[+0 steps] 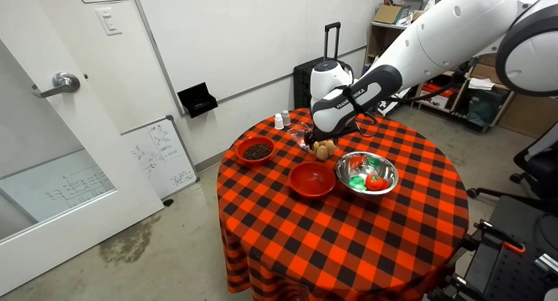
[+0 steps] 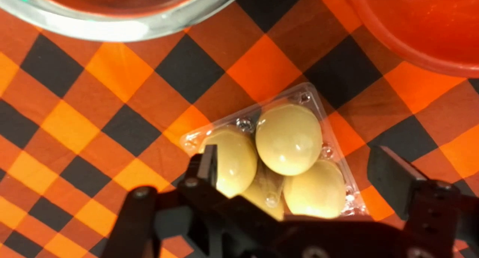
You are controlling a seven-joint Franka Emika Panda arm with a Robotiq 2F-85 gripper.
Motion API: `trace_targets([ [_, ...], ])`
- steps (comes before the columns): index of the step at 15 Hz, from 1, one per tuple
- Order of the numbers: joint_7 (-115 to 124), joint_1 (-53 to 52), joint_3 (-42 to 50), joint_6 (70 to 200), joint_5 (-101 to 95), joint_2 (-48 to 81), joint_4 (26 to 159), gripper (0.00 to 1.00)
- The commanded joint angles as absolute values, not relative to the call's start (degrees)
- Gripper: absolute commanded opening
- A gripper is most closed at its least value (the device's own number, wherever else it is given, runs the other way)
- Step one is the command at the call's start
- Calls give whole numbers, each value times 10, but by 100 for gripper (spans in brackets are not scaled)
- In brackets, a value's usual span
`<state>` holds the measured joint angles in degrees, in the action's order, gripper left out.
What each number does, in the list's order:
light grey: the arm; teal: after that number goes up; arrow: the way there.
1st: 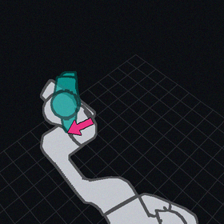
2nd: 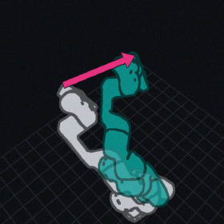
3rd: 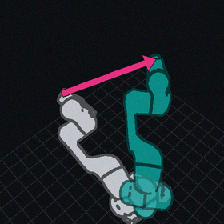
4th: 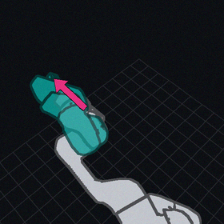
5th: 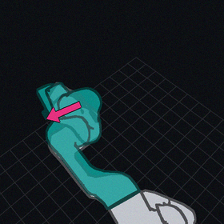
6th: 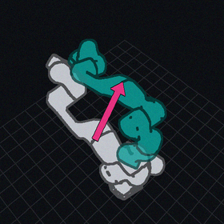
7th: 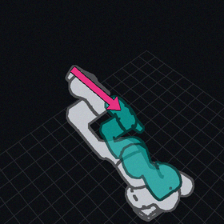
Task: Pick the objects in the red bowl and an egg and put them in the silver bowl
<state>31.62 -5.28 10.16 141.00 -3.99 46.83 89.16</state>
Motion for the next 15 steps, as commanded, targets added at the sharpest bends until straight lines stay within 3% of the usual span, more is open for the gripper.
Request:
trace_targets([
  [1,330,-58,107,1388,-26,484,866,100],
  [8,341,-55,108,1386,-28,493,861,90],
  [15,340,-55,107,1384,-28,510,847,92],
])
